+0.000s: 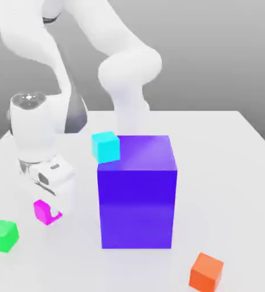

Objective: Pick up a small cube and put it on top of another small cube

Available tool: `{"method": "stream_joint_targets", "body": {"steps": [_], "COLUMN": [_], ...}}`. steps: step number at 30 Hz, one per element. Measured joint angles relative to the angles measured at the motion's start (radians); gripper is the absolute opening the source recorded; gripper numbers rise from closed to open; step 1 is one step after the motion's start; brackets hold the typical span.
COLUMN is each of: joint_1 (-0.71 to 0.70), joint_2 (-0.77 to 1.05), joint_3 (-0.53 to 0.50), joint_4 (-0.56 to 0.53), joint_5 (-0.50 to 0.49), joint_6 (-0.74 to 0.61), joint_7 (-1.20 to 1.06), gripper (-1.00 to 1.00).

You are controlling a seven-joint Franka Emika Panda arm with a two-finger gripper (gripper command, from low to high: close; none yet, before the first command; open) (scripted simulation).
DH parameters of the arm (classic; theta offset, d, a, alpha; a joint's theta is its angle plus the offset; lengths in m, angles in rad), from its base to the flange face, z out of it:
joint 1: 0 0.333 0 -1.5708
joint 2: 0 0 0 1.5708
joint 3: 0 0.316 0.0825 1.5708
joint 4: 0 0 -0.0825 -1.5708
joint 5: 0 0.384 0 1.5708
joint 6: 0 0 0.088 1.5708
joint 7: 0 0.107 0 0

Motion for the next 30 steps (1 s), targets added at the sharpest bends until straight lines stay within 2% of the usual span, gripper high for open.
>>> {"method": "stream_joint_targets", "body": {"steps": [21, 23, 26, 27, 30], "joint_1": [0.060, 0.086, 0.155, 0.169, 0.169], "joint_2": [-0.182, -0.202, -0.243, -0.253, -0.253], "joint_3": [0.065, 0.036, -0.078, -0.101, -0.101], "joint_4": [0.288, 0.310, 0.331, 0.335, 0.335], "joint_5": [0.091, 0.070, -0.022, -0.043, -0.043], "joint_6": [-0.265, -0.265, -0.221, -0.212, -0.212], "joint_7": [-0.945, -0.991, -0.968, -0.960, -0.960], "gripper": [-1.00, -1.00, -1.00, 1.00, 1.00]}}
